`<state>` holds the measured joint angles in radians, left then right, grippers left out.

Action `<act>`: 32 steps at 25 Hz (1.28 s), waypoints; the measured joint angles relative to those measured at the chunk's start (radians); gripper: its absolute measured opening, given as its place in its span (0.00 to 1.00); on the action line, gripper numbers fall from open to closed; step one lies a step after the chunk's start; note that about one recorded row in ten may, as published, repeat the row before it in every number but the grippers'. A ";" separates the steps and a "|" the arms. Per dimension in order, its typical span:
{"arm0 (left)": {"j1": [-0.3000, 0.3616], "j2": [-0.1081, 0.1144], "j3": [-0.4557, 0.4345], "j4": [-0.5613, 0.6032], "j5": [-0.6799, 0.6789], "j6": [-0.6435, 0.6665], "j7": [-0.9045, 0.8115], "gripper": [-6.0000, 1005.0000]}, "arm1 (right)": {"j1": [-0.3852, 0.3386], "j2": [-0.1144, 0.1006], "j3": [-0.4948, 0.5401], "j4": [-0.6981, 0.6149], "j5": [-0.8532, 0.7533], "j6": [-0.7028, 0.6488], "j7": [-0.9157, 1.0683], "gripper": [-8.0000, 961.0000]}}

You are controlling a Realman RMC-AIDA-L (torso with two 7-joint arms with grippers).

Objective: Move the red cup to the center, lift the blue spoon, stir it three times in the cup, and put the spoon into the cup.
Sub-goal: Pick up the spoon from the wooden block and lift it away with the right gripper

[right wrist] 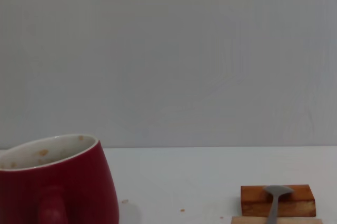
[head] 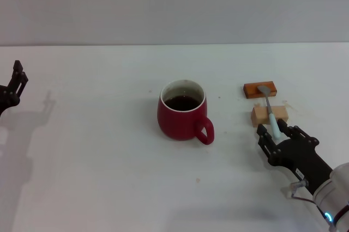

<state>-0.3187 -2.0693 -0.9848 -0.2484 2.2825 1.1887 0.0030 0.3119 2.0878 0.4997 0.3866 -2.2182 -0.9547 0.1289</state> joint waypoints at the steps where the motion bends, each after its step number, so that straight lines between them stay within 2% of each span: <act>1: 0.000 0.000 0.000 0.000 0.000 0.000 0.000 0.84 | 0.000 0.000 0.000 0.000 0.000 0.000 0.000 0.50; 8: 0.000 0.000 0.000 0.000 0.000 0.000 0.000 0.84 | 0.000 -0.001 0.000 0.000 0.004 0.002 0.000 0.50; 15: 0.000 0.000 0.000 0.000 0.000 0.000 0.000 0.84 | -0.002 -0.001 0.000 0.000 0.003 0.002 0.000 0.41; 32: 0.004 -0.002 0.005 -0.005 0.000 0.000 -0.001 0.84 | -0.010 -0.003 0.010 0.009 0.007 -0.001 0.000 0.33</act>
<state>-0.3146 -2.0709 -0.9798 -0.2530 2.2825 1.1888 0.0023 0.3023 2.0851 0.5102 0.3956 -2.2115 -0.9559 0.1290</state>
